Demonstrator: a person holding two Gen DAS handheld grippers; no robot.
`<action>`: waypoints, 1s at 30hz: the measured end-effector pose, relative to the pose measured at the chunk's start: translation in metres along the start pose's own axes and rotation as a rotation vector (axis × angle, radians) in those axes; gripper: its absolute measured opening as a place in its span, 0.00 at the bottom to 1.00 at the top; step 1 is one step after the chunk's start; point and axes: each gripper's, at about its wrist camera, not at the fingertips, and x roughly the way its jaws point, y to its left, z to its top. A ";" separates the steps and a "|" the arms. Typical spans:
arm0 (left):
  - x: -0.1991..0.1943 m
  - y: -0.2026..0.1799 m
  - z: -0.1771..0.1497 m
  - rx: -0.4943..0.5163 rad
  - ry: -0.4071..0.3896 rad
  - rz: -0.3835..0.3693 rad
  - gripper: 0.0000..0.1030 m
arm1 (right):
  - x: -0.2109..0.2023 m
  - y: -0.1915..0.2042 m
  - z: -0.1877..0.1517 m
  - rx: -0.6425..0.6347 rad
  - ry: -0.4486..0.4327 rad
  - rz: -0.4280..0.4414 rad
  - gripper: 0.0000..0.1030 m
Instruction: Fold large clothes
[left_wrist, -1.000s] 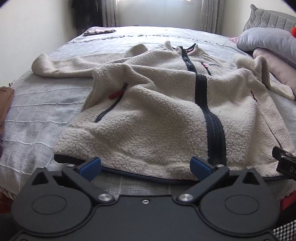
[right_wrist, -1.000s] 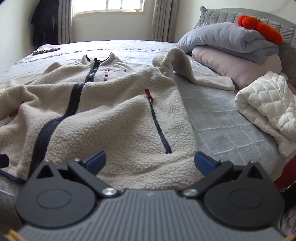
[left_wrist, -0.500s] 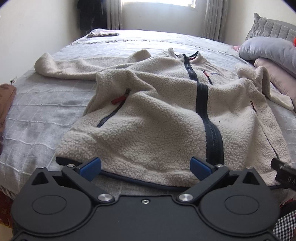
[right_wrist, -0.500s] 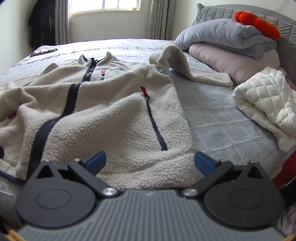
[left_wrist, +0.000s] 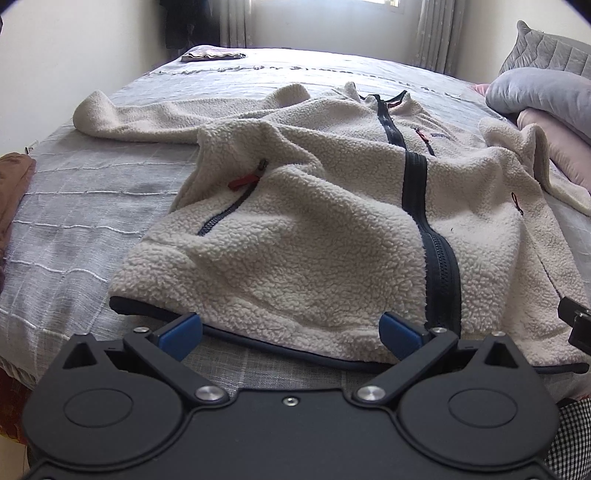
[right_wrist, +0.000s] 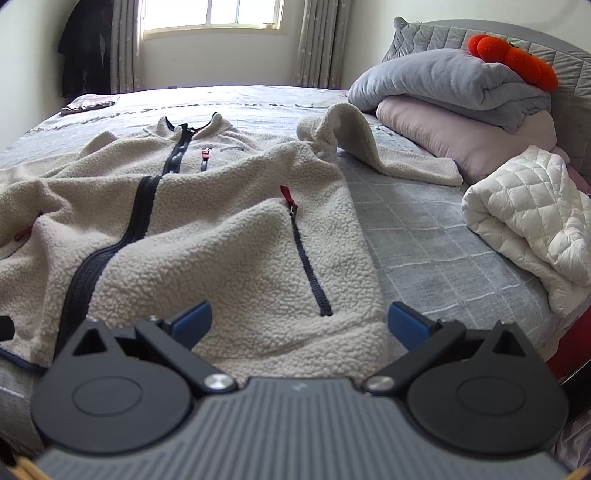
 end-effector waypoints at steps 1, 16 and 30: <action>0.000 0.000 0.000 0.001 0.003 0.001 1.00 | 0.000 0.000 -0.001 0.000 0.000 0.000 1.00; -0.002 0.002 -0.002 0.005 -0.009 0.000 1.00 | 0.000 0.005 -0.006 -0.012 -0.002 0.000 1.00; -0.003 0.003 -0.003 0.017 -0.031 0.012 1.00 | 0.000 0.008 -0.005 -0.028 -0.009 -0.017 1.00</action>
